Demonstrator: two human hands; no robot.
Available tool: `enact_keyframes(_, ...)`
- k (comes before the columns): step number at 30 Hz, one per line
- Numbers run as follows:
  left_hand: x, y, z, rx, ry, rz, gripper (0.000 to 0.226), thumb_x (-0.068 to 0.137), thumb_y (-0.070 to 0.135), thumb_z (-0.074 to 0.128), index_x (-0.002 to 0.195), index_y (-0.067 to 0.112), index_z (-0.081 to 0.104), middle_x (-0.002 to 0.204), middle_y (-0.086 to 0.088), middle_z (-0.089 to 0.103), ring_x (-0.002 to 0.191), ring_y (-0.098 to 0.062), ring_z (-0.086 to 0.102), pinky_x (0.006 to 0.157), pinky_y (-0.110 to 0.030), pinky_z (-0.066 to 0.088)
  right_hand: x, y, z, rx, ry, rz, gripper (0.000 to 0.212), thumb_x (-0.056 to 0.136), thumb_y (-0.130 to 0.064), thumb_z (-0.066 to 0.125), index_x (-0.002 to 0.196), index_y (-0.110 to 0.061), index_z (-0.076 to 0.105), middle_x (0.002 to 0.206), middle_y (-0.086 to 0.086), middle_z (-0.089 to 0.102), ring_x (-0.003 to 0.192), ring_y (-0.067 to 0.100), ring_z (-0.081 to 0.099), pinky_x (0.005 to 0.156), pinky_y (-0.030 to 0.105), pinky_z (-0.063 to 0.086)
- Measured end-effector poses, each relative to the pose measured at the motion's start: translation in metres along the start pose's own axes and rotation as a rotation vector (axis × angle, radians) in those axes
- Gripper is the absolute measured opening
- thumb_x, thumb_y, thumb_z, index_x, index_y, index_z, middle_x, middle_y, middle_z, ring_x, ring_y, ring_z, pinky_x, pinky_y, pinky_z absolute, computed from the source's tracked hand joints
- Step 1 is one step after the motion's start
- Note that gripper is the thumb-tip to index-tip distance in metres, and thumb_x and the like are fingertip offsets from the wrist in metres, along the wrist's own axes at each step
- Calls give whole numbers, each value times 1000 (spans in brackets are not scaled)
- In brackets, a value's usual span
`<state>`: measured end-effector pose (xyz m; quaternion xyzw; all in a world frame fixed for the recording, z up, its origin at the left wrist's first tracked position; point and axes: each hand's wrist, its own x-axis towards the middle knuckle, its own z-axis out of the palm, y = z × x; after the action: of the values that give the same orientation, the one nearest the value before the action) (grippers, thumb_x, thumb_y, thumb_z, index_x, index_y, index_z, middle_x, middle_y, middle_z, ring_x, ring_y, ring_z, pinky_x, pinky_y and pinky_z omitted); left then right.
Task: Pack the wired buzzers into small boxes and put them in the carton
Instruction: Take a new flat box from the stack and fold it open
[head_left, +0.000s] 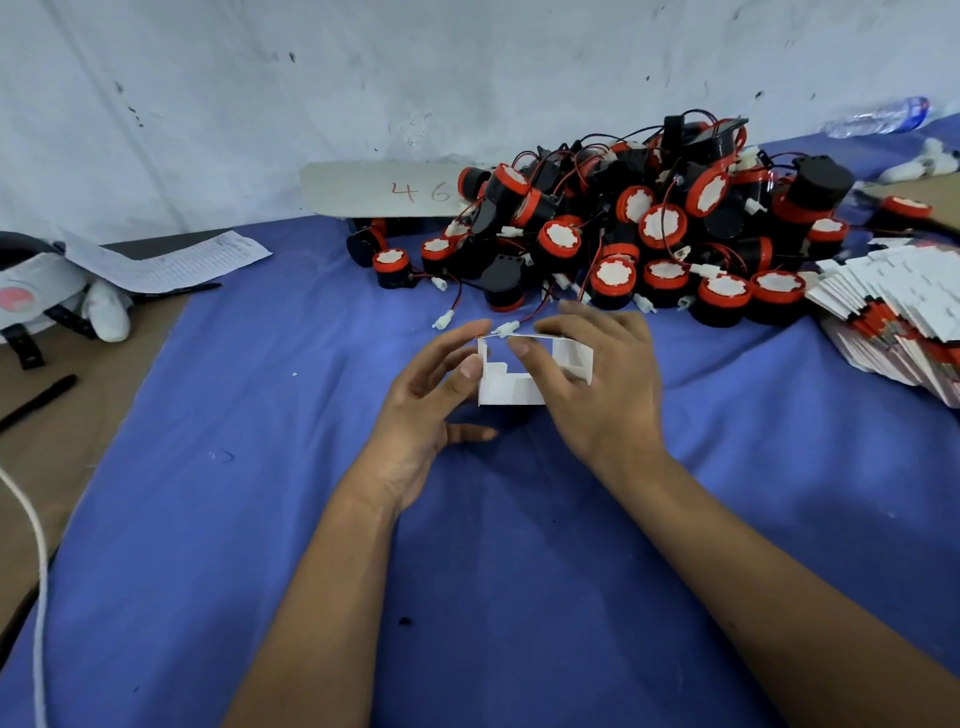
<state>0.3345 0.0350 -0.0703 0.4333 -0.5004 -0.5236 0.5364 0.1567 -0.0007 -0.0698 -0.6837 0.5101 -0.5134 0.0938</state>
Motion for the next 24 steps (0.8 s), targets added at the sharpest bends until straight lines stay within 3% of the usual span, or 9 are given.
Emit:
enact_keyframes(3, -1, 2, 4, -13, -40, -21, 57, 82, 56, 75, 135, 40, 65, 139, -7, 60, 117, -27, 65, 74, -37, 60, 2, -4, -5, 92, 121, -125, 29, 90, -40, 77, 107, -17, 77, 112, -5, 73, 109, 21, 59, 94, 16, 38)
enact_keyframes(5, -1, 2, 7, -17, -57, -42, 56, 83, 55, 75, 136, 42, 63, 137, -12, 60, 114, -29, 67, 74, -37, 60, 0, -5, -7, 142, 175, -244, 17, 91, -25, 79, 100, -11, 78, 103, -2, 74, 100, 20, 63, 89, 26, 48)
enact_keyframes(8, -1, 3, 7, -48, -88, -64, 54, 86, 51, 72, 138, 42, 62, 135, -18, 60, 115, -33, 64, 76, -38, 61, -2, -5, -7, 234, 104, -284, 6, 91, -12, 78, 91, -6, 78, 91, 0, 76, 89, 19, 69, 78, 40, 54)
enact_keyframes(11, -1, 3, 8, -64, -84, -61, 49, 88, 48, 70, 136, 39, 64, 129, -3, 69, 115, -30, 69, 76, -38, 61, 0, -3, -7, 253, 49, -282, 4, 90, -10, 79, 91, -6, 78, 91, 1, 76, 89, 20, 71, 78, 42, 55)
enact_keyframes(16, 0, 0, 13, -9, 4, -50, 50, 80, 48, 75, 128, 34, 69, 129, -15, 64, 111, -33, 66, 75, -40, 61, 0, -1, -8, 271, 0, -275, 5, 87, -4, 77, 93, -4, 78, 93, 2, 76, 91, 20, 71, 79, 42, 56)
enact_keyframes(24, 0, 0, 8, 67, 36, 32, 41, 79, 47, 76, 118, 35, 71, 116, 1, 73, 104, -19, 73, 73, -41, 62, -2, -5, -7, 305, -18, -245, 9, 89, -11, 78, 94, -4, 77, 94, 2, 76, 93, 18, 71, 82, 35, 55)
